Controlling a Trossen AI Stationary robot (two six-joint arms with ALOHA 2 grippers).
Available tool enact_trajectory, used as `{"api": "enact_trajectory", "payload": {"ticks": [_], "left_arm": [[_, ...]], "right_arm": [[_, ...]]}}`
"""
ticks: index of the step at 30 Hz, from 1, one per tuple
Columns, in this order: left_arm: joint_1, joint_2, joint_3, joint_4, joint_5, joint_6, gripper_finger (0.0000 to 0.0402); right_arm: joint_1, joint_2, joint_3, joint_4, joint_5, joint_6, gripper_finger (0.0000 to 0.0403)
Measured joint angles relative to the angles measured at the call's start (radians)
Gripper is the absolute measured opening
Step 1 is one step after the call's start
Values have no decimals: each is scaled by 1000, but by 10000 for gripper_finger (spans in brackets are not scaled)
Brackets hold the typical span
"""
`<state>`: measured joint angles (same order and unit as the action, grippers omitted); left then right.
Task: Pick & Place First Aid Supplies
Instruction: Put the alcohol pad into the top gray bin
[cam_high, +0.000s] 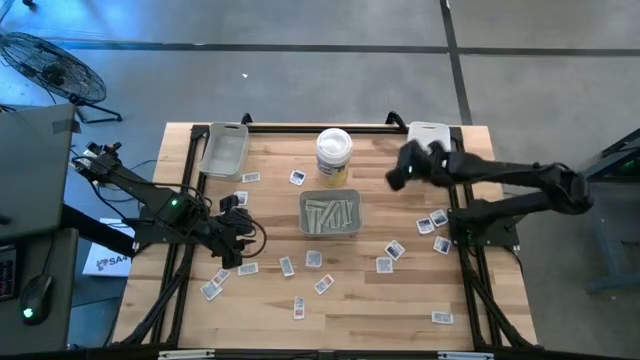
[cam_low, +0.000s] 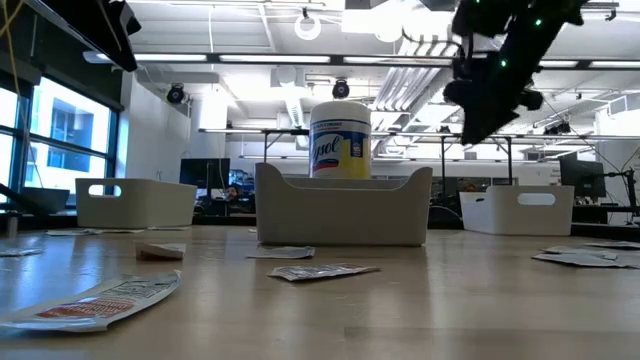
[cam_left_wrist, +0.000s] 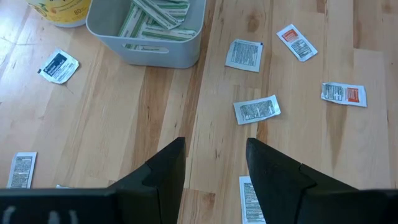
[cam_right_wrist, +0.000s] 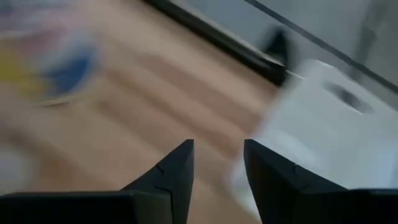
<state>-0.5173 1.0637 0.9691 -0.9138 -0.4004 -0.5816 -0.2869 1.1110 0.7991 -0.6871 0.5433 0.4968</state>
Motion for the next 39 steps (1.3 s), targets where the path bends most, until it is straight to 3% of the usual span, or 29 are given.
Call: {"api": "enact_trajectory", "payload": {"ticks": [6,9,13,16,22,27,33,39], "left_arm": [[0,0,0,0,0,0,166],[0,0,0,0,0,0,166],[0,0,0,0,0,0,166],[0,0,0,0,0,0,166],[0,0,0,0,0,0,166],[0,0,0,0,0,0,166],[0,0,0,0,0,0,166],[0,0,0,0,0,0,166]], "right_arm": [[350,3,-137,248,0,29,120],[514,3,-192,241,-2,57,115],[726,4,-230,174,-36,225,107],[903,33,-256,267,-56,380,101],[1197,214,-300,533,123,554,97],[1241,387,-241,584,103,621,99],[1147,474,-194,562,96,494,102],[1042,502,-195,595,-12,388,127]]}}
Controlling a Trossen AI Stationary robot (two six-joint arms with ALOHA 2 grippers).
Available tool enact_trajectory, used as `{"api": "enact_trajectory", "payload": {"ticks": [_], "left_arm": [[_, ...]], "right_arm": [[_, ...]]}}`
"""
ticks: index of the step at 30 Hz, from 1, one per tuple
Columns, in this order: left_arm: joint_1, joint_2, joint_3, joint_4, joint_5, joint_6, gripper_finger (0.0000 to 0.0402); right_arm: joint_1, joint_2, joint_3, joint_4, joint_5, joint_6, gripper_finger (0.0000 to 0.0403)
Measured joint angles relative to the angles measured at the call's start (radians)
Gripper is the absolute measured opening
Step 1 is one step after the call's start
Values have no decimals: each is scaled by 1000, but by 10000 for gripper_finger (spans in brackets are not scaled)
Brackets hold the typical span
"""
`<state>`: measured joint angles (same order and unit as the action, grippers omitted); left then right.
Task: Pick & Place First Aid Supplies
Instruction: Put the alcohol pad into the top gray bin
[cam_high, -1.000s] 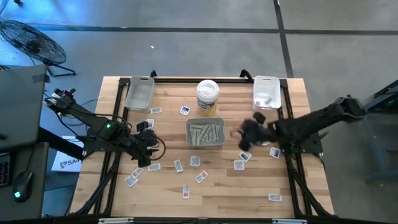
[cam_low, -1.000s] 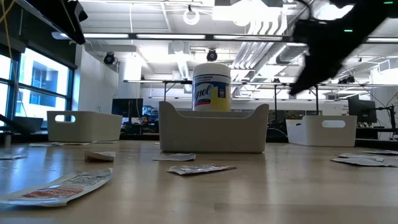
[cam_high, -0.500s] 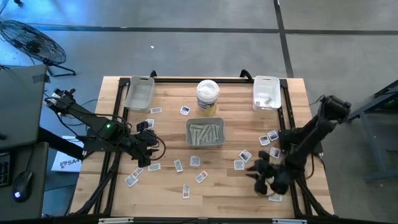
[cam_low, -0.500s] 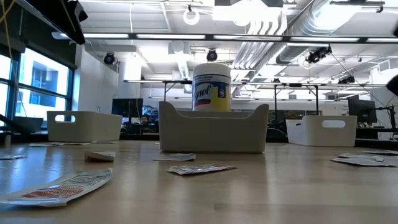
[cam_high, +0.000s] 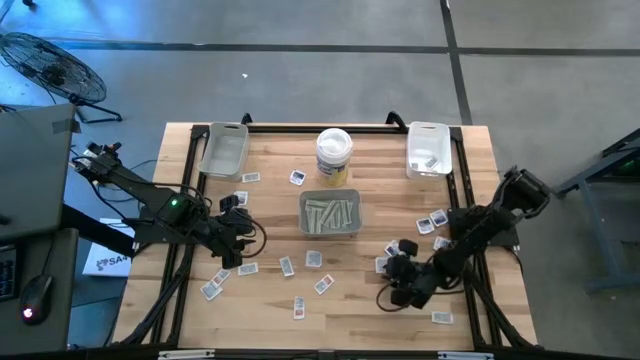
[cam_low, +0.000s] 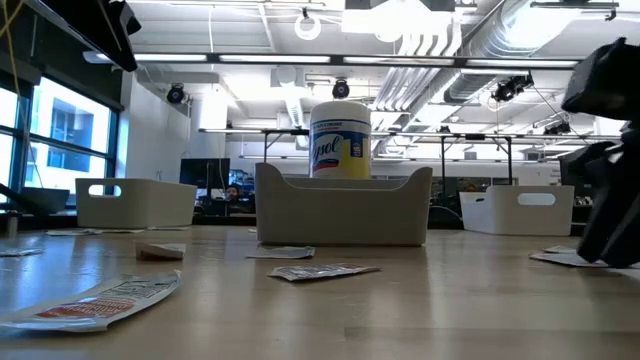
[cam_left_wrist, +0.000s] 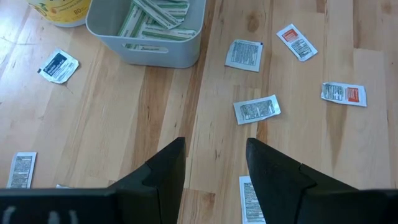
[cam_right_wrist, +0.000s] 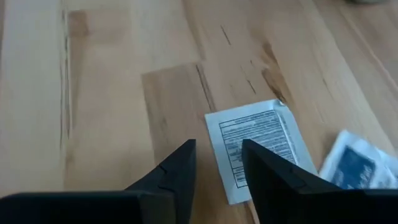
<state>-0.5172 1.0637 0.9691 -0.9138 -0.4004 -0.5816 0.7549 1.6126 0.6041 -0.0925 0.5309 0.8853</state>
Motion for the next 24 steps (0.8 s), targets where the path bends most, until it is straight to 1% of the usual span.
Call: {"api": "enact_trajectory", "payload": {"ticks": [5,11,15,19,24], "left_arm": [[0,0,0,0,0,0,166],[0,0,0,0,0,0,166],[0,0,0,0,0,0,166],[0,0,0,0,0,0,166],[0,0,0,0,0,0,166]], "right_arm": [[-27,3,0,72,-17,-160,139],[-34,4,0,134,-3,-270,133],[-60,11,-3,135,-18,-301,124],[-88,47,-4,137,-48,-316,117],[-99,80,0,102,-52,-260,102]]}}
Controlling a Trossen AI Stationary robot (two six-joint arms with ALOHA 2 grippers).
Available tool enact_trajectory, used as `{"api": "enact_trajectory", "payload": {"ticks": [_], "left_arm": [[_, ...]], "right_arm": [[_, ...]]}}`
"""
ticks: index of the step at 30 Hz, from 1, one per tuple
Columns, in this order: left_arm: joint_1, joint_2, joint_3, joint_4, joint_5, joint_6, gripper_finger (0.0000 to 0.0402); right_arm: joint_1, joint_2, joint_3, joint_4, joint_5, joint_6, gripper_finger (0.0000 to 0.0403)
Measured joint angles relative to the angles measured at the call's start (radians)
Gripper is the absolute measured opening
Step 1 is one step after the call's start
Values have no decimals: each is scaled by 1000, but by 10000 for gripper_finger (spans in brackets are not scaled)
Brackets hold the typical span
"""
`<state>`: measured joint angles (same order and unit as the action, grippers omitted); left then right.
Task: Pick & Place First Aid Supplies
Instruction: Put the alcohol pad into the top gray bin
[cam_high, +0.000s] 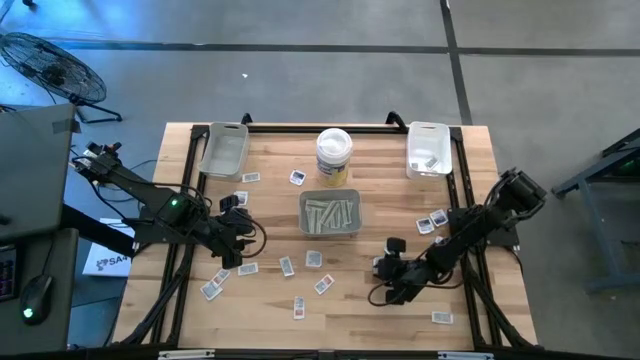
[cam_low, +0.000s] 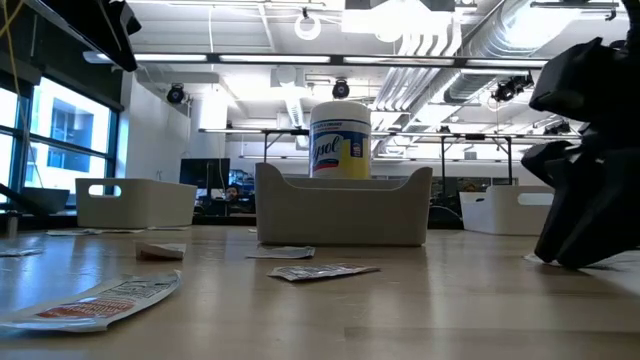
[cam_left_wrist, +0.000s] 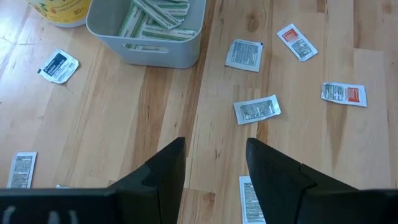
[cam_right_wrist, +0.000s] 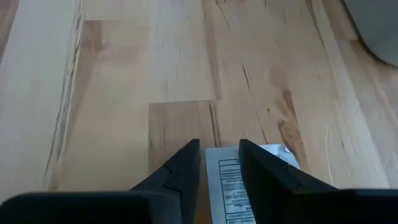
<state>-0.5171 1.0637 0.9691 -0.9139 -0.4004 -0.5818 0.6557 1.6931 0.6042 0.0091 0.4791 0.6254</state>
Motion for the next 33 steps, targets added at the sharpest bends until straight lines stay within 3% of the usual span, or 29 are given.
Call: {"api": "enact_trajectory", "payload": {"ticks": [12,19,27,33], "left_arm": [[0,0,0,0,0,0,166],[0,0,0,0,0,0,166],[0,0,0,0,0,0,166],[0,0,0,0,0,0,166]], "right_arm": [[0,9,-1,-1,-7,47,4],[0,-61,22,-19,-12,-5,2],[1,-110,150,7,9,-98,2],[1,-112,206,187,83,-236,1]]}}
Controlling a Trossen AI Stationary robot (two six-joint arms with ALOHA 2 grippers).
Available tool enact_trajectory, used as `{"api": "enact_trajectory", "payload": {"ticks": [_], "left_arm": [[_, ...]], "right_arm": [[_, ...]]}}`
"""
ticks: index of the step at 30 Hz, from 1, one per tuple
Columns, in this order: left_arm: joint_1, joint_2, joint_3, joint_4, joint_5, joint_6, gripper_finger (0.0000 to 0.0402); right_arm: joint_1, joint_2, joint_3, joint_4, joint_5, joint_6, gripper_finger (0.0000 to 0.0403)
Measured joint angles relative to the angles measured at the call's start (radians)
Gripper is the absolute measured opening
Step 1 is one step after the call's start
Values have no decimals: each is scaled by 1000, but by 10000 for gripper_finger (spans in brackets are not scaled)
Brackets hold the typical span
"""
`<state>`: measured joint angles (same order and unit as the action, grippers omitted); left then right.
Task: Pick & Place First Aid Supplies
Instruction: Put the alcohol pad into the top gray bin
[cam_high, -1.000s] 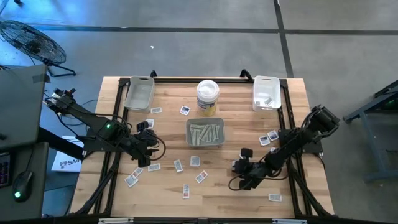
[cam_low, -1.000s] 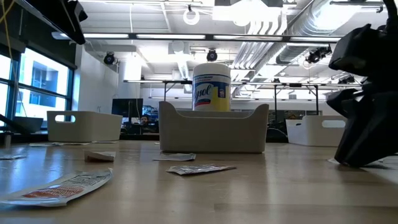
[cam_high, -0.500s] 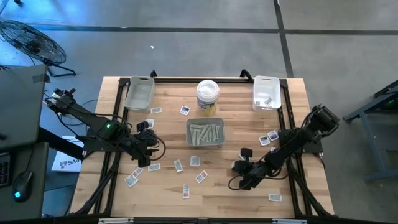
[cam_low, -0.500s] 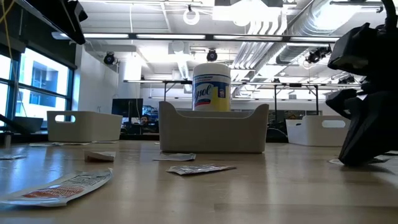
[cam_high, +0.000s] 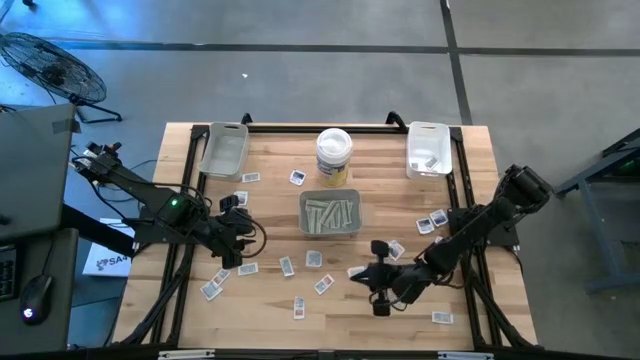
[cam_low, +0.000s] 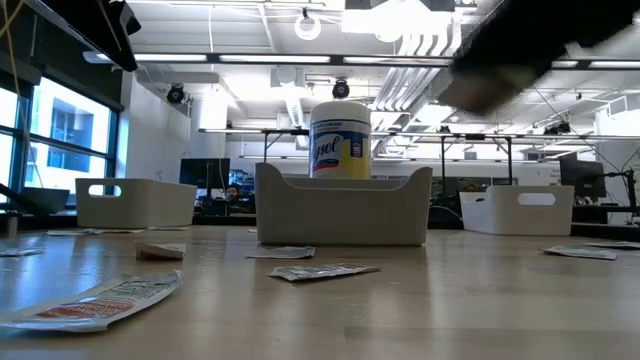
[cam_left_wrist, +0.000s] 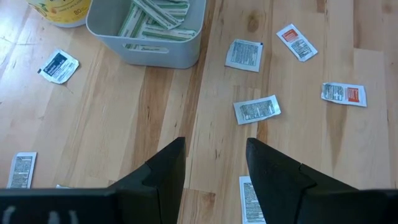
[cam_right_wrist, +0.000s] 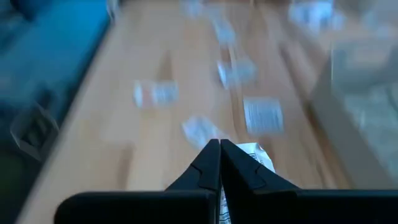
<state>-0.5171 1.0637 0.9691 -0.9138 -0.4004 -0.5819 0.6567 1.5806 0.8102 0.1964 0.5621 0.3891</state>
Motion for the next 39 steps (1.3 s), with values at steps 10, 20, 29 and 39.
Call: {"api": "enact_trajectory", "payload": {"ticks": [10,20,29,39], "left_arm": [[0,0,0,0,0,0,166],[0,-9,0,6,249,-3,166],[-1,-3,0,5,496,19,166],[0,-17,0,-23,571,159,166]], "right_arm": [[-5,78,-9,339,122,-213,1],[-52,123,-8,474,0,-234,0],[-205,123,-8,589,-344,-374,0],[-323,123,-7,598,-609,-475,0]]}}
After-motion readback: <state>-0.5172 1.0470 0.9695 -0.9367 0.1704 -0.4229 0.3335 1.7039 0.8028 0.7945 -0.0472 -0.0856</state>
